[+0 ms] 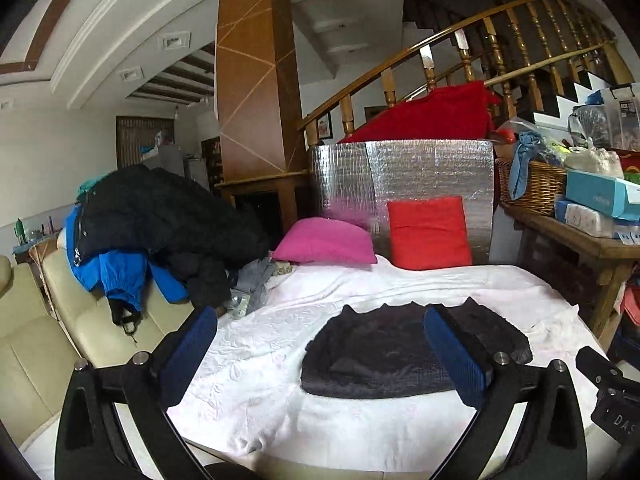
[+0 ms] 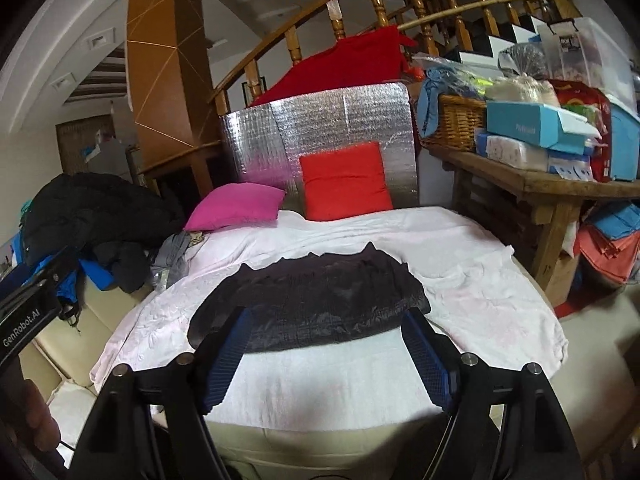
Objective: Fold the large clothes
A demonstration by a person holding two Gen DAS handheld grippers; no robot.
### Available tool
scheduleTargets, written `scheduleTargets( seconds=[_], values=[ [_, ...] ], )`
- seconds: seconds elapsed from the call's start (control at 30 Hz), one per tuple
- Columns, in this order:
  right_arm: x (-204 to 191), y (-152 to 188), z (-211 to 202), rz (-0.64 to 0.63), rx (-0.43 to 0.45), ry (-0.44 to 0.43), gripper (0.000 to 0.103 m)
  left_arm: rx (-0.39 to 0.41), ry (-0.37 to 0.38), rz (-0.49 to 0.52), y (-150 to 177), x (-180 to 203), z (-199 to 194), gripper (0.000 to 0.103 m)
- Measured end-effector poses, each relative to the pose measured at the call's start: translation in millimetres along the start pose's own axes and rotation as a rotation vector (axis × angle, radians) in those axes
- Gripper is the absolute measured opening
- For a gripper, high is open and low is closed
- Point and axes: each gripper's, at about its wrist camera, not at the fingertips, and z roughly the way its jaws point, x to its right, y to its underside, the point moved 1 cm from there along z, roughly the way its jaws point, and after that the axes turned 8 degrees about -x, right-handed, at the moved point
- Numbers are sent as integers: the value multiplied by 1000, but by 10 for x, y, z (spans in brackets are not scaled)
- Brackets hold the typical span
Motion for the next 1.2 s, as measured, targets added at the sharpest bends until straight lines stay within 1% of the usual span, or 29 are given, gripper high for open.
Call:
scheduleTargets(
  seconds=[0.07, 0.2, 0.57, 1.2],
  values=[
    [-30, 11, -79, -2, 18, 3, 80, 15, -13, 2, -10, -2, -61, 103],
    [-88, 4, -172, -6, 40, 1, 80, 19, -16, -7, -13, -29, -95, 103],
    [-125, 5, -135, -11, 28, -13, 80, 5, -25, -10, 15, -27, -102, 103],
    [-109, 7, -83, -4, 20, -23, 80, -16, -15, -14, 55, -87, -42, 103]
  ],
)
